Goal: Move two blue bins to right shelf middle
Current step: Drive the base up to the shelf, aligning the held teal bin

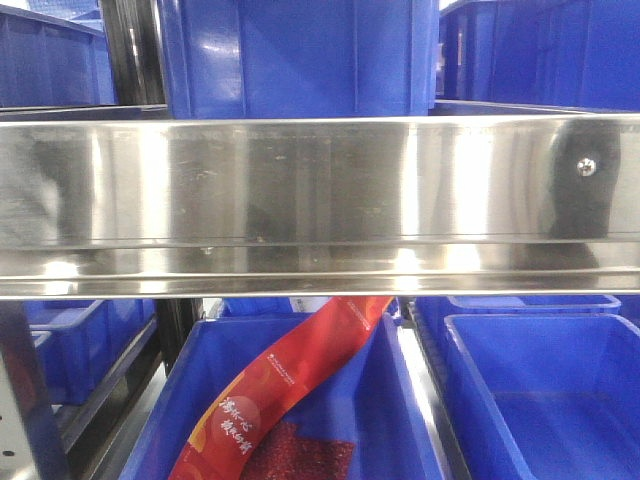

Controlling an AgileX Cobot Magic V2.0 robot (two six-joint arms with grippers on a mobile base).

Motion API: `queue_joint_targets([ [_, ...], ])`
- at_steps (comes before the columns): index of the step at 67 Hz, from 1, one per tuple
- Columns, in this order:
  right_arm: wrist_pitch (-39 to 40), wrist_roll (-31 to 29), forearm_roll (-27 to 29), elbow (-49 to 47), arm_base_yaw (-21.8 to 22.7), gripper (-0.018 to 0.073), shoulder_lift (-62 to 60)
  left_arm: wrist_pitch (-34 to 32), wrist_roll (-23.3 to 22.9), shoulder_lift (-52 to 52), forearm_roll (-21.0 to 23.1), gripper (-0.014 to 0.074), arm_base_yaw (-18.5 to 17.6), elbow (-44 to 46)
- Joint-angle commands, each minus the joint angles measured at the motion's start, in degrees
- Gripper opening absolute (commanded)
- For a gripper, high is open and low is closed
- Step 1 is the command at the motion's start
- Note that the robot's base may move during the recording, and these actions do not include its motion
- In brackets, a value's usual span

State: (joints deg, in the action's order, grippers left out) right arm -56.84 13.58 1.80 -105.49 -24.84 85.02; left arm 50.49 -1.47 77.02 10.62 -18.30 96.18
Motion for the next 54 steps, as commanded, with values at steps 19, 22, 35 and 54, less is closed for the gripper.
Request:
queue_joint_targets([
  [19,5.0,0.4,-1.8,-0.6,0.4,-0.0162,-0.6,-3.6,1.5,-1.7,3.1,-0.0111,-0.4,1.1],
  [22,5.0,0.4,-1.8,-0.6,0.4,-0.0162,-0.6,-3.6,1.5,-1.7,3.1,-0.0111,-0.4,1.1],
  [35,5.0,0.4,-1.8,-0.6,0.4,-0.0162,-0.6,-3.6,1.5,-1.7,3.1,-0.0111,-0.4,1.1],
  [54,5.0,0.4,-1.8,-0.6,0.4,-0.0162,-0.6,-3.6,1.5,-1.7,3.1,-0.0111,-0.4,1.1],
])
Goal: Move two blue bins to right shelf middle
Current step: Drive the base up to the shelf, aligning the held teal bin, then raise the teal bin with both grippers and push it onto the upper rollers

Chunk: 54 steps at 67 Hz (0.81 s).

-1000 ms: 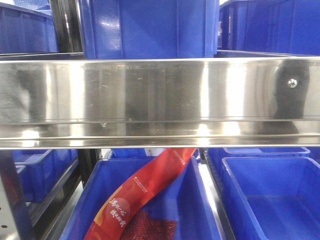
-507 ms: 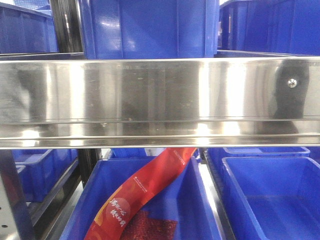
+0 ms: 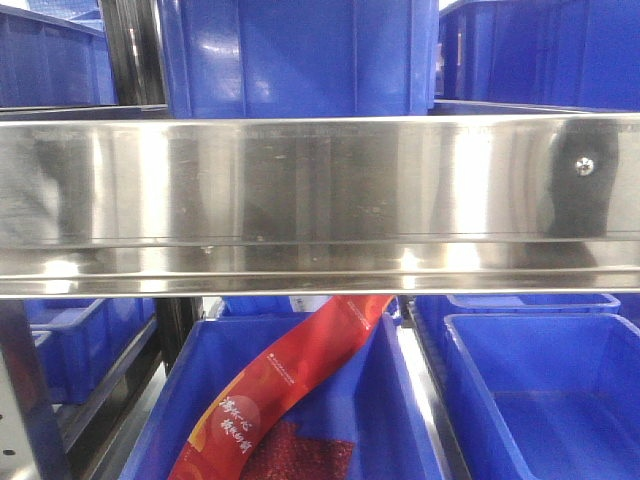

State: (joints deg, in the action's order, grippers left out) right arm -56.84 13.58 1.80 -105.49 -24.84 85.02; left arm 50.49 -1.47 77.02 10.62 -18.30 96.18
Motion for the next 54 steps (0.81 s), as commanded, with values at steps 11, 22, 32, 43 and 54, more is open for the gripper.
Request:
queue_joint_targets([
  [11,5.2,0.4,-1.8,-0.6,0.4,-0.0162,-0.6,-3.6,1.5,-1.7,3.1,-0.0111,-0.4,1.1],
  [22,0.3,0.4,-1.8,-0.5,0.4,-0.0162,-0.3,1.8,1.5,-1.7,4.1,-0.0111,-0.3,1.1],
  [32,-3.3,0.4,-2.1,2.5,0.4,-0.0162,0.6,7.9,1.5,-0.2,3.6,-0.0111,-0.3,-1.1],
  [43,-1.4,0.4,-2.1,10.2,0.4,-0.0162,0.6,5.6,1.5,0.6,3.1,-0.0111,-0.3,-8.2],
  [54,4.1,0.4,-2.1,17.7,0.4,-0.0162,0.6,-1.1,1.5,0.6,3.0,-0.0111,-0.3,-16.3],
])
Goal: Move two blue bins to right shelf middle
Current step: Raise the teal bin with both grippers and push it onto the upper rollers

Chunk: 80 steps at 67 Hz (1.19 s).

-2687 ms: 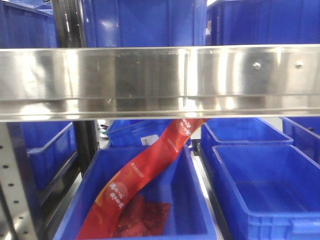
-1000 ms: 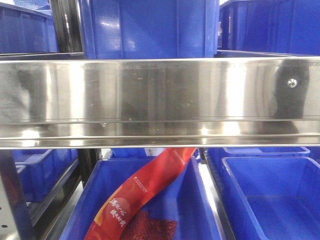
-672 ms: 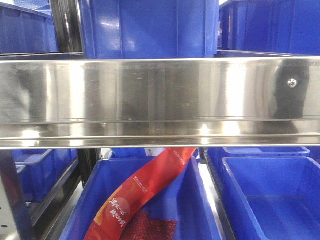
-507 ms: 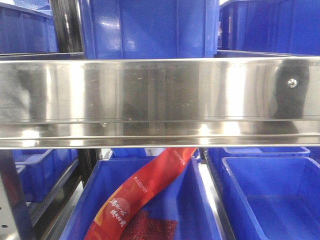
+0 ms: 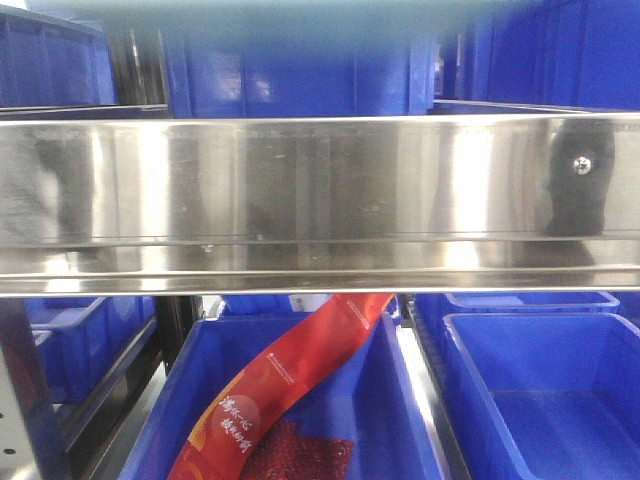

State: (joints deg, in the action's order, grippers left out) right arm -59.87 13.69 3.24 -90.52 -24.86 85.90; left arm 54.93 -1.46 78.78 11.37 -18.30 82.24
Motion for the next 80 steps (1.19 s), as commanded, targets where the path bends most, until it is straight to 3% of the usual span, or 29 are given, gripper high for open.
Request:
queue_joint_targets([
  [1,7.6,0.2,-3.6,3.5,0.4,-0.0162,-0.3,-6.0,1.5,-1.2,2.2,-0.0111,-0.3,-2.9],
  [18,13.3,0.2,-3.6,7.3,0.4,-0.0162,-0.2,-9.4,1.5,-0.1,2.0,-0.0073,-0.3,-6.7],
  [29,13.5,0.2,-3.6,7.3,0.4,-0.0155,-0.2,-9.4,1.5,0.4,2.0,0.0141,-0.3,-6.7],
  [33,13.5,0.2,-3.6,7.3,0.4,-0.0101,-0.2,-9.4,1.5,0.4,2.0,0.0262,-0.3,-6.7],
  [38,13.1,0.2,-3.6,7.3,0.4,0.0034,-0.2,-9.4,1.5,0.4,2.0,0.0385,-0.3,-6.7],
  [42,13.0,0.2,-3.6,7.3,0.4,0.0195,-0.2,-9.3,1.5,0.4,2.0,0.0463,-0.3,-6.6],
  [47,12.8,0.2,-3.6,7.3,0.4,0.0469,-0.2,-9.3,1.5,0.3,2.0,0.053,-0.3,-6.6],
  [51,12.8,0.2,-3.6,7.3,0.4,0.0578,-0.3,-9.3,1.5,-0.2,2.0,0.0545,-0.3,-6.4],
  [72,13.1,0.2,-4.9,7.3,0.4,0.0547,-6.1,-9.4,1.5,-7.7,-0.4,0.0493,-0.3,-4.1],
  [77,13.3,0.2,-5.9,7.3,0.4,0.0482,-8.3,-9.2,1.5,-10.4,-0.7,0.043,-0.2,-4.1],
  [80,13.3,0.2,-7.3,7.3,0.4,0.0385,-10.2,-8.8,1.5,-12.4,-0.9,0.0336,-0.2,-4.1],
])
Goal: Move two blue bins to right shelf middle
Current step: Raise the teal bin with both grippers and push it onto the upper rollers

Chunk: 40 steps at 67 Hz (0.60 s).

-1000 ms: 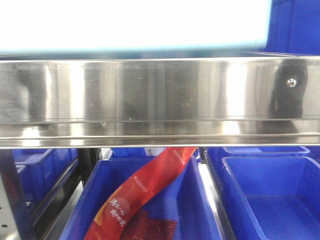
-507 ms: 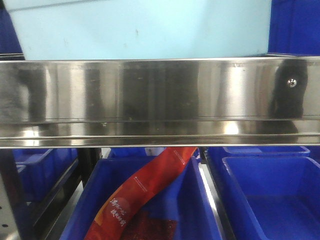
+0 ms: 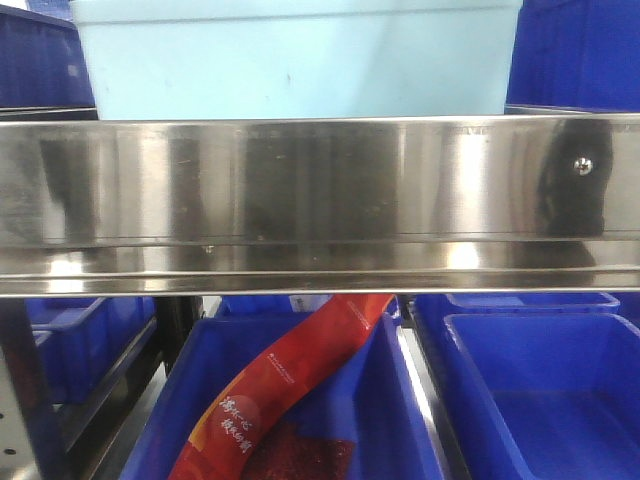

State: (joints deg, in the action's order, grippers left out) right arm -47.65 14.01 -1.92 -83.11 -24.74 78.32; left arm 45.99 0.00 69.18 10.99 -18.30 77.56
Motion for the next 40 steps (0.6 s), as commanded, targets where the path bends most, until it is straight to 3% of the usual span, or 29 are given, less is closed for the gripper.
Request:
queue_joint_targets([
  [1,0.9,-0.1,-2.6,-0.1,0.3,0.0355,-3.2,0.3,0.0,-3.6,-0.8,0.0311,-0.2,0.6],
  [11,-1.0,-0.1,-6.0,0.4,0.3,-0.0052,-8.6,-0.8,0.0,-9.5,-4.3,0.0013,-0.2,-1.4],
  [15,-1.0,-0.1,-7.6,1.5,0.3,-0.0167,-10.6,-1.7,0.0,-12.1,-5.9,-0.0087,-0.2,-3.1],
  [31,2.9,0.1,-10.2,15.1,0.3,-0.016,-20.3,-6.5,-1.3,-22.0,-7.2,-0.0111,1.4,-17.9],
  [40,9.8,0.1,-10.3,26.3,0.3,-0.016,-26.2,-13.5,-2.7,-28.8,-7.2,-0.0111,2.6,-28.5],
])
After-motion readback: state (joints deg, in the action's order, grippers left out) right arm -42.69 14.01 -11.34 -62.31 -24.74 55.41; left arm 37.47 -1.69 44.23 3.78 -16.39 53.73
